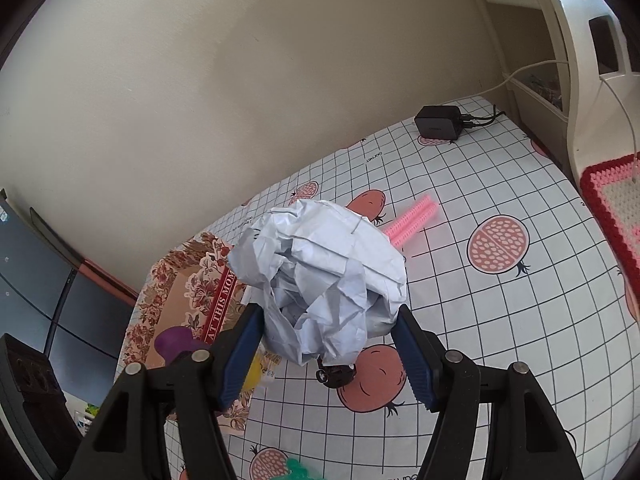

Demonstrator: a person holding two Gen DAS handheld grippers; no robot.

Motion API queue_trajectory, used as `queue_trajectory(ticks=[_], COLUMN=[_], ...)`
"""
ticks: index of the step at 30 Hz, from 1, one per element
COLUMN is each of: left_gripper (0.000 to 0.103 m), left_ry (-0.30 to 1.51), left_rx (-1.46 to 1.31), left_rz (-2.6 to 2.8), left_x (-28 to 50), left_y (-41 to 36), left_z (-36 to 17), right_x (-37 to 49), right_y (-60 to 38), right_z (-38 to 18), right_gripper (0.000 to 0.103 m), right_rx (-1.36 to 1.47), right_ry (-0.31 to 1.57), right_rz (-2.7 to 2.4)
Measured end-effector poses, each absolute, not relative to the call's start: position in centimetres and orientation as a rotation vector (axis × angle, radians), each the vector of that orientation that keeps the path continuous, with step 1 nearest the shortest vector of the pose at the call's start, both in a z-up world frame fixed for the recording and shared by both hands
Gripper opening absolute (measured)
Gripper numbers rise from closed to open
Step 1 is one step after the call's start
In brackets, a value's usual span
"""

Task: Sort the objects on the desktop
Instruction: 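Grasp the purple rubber bulb with the left tool while the right tool grasps the crumpled paper, then lower the purple bulb and crumpled paper into the gift box and release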

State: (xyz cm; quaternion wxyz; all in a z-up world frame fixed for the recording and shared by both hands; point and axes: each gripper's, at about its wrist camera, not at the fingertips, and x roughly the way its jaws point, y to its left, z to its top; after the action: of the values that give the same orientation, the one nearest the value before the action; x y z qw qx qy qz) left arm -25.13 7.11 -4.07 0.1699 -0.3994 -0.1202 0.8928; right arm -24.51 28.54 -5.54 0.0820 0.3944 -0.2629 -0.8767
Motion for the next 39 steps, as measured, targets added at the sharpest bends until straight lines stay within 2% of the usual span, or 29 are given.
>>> queue_trajectory(ticks=[20, 39], left_gripper=[0.060, 0.060], left_ry=[-0.446, -0.677], left_rx=[-0.985, -0.909], left_rz=[2.650, 2.805], left_x=[-24.5, -24.6], left_y=[2.3, -5.4], left_z=[0.0, 1.0], right_x=[-23.6, -23.0], right_y=[26.8, 21.5], right_z=[-3.1, -2.1], right_gripper=[0.069, 0.069], right_rx=[1.076, 1.020], right_ry=[-0.746, -0.656], right_rz=[-2.597, -2.508])
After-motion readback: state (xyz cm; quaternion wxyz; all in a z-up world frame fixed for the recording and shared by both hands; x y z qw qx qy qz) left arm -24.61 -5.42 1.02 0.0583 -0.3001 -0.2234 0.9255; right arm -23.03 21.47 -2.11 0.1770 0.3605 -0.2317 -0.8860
